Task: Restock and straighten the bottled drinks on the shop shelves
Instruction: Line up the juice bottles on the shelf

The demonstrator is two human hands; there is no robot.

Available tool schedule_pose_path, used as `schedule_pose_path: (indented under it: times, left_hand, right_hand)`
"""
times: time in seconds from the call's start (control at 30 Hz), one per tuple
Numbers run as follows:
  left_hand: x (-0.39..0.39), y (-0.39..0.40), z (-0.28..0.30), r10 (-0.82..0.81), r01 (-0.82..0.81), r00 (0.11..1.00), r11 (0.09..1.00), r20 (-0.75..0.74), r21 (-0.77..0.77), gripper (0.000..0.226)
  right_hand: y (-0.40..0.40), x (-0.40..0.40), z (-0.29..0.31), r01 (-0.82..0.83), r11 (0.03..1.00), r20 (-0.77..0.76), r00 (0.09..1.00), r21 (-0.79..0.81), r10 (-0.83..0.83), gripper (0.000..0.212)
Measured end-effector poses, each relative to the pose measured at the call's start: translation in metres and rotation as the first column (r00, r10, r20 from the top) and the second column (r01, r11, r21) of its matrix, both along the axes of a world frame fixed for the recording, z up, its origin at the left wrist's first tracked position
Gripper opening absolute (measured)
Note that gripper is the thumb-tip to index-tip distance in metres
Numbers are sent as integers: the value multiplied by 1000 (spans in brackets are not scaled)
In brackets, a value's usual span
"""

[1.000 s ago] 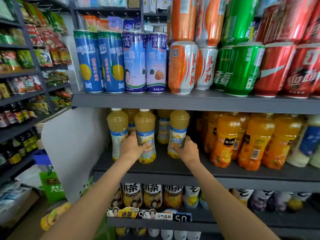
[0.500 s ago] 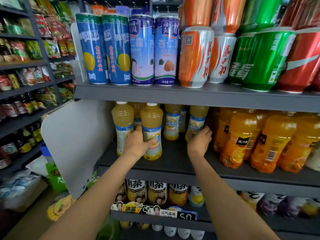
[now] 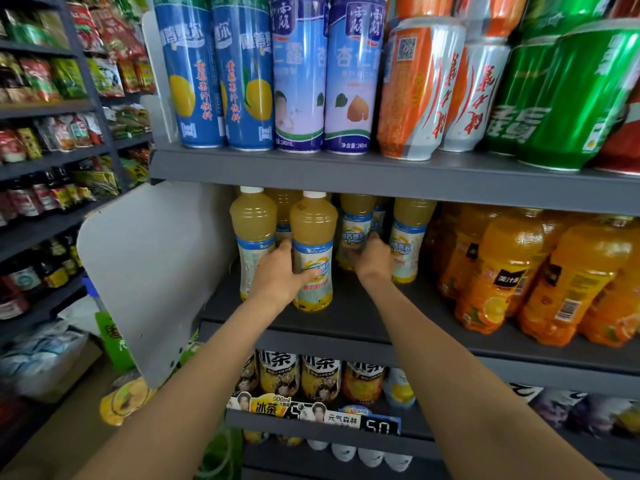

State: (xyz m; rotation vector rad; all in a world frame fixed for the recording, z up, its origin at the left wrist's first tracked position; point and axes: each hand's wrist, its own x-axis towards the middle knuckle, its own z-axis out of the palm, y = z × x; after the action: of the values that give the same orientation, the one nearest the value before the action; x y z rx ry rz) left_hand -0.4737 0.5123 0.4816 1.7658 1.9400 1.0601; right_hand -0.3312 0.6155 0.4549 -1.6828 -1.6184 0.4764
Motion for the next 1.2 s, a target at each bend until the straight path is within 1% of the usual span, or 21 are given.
schedule_pose_path:
  times: [0.1, 0.2, 0.27, 0.37, 0.4, 0.47, 0.53, 0.57, 0.6, 0.63, 0.7, 0.73, 0.8, 0.87, 0.93, 1.03, 1.1, 1.2]
  left_hand:
    - [-2, 1, -2, -12, 12, 1000, 1000, 16, 1, 52]
    - [-3, 0, -2, -22, 22, 1000, 1000, 15, 10, 52]
    - [-3, -1, -1, -31, 31, 999, 999, 24, 15, 51]
    - [-4, -1, -1, -49, 48, 998, 999, 40, 17, 49]
    - [-4, -1, -1, -51, 50, 998, 999, 47, 15, 49]
    - [-4, -2, 0, -48, 48, 998, 999, 48, 12, 49]
    - [-5, -5, 3, -49, 48, 997, 999, 53, 11, 48]
    - [-6, -7, 4, -58, 58, 996, 998, 61, 9, 46]
    - [-6, -11, 4, -72, 72, 995, 997, 72, 8, 45]
    - [-7, -16, 4, -82, 81, 993, 997, 83, 12, 45]
    - [-11, -27, 5, -66, 64, 994, 998, 88, 24, 44]
    - [-14, -33, 5, -49, 47, 995, 999, 84, 24, 44]
    - [-18, -42, 5, -26, 23, 995, 999, 93, 28, 42]
    - [-21, -49, 7, -18, 16, 993, 1000, 115, 26, 39]
    - [-24, -52, 8, -21, 19, 991, 1000, 131, 17, 38]
    - [-27, -51, 10, -21, 20, 989, 1000, 150, 5, 41]
    - [-29, -49, 10, -29, 28, 987, 1000, 160, 4, 44]
    - [-30, -49, 9, -54, 52, 983, 999, 174, 13, 45]
  right_hand:
    - [-4, 1, -6, 20, 999, -30, 999, 50, -18, 50]
    - [-12, 5, -9, 52, 995, -31, 998, 89, -50, 42]
    - [-15, 7, -9, 63, 995, -28, 998, 83, -61, 40]
    - [-20, 5, -2, 58, 997, 46, 997, 53, -61, 44]
    - [-23, 4, 0, 63, 996, 57, 996, 66, -67, 45]
    - [-37, 4, 3, 87, 984, 63, 993, 156, -98, 47]
    - [-52, 4, 4, 90, 940, 90, 988, 329, -126, 45]
    - [-56, 4, 4, 55, 909, 83, 992, 414, -98, 42]
    - [-58, 4, 5, -5, 891, 63, 998, 453, -26, 38]
    - [-56, 2, 7, -82, 901, 26, 997, 425, 79, 37]
    - [-48, -3, 12, -230, 944, -76, 964, 237, 254, 42]
    - [-42, -7, 14, -280, 949, -95, 951, 146, 295, 47]
    - [-30, -16, 17, -323, 944, -65, 943, 62, 327, 56]
    - [-21, -27, 20, -334, 942, -41, 941, 31, 335, 59]
    - [-13, -37, 21, -318, 948, -22, 948, -20, 318, 55]
    - [-6, -47, 21, -261, 962, -56, 965, -77, 257, 49]
    - [-7, -55, 19, -218, 974, -105, 972, -53, 212, 46]
    - [-17, -56, 12, -142, 989, -193, 970, 31, 145, 46]
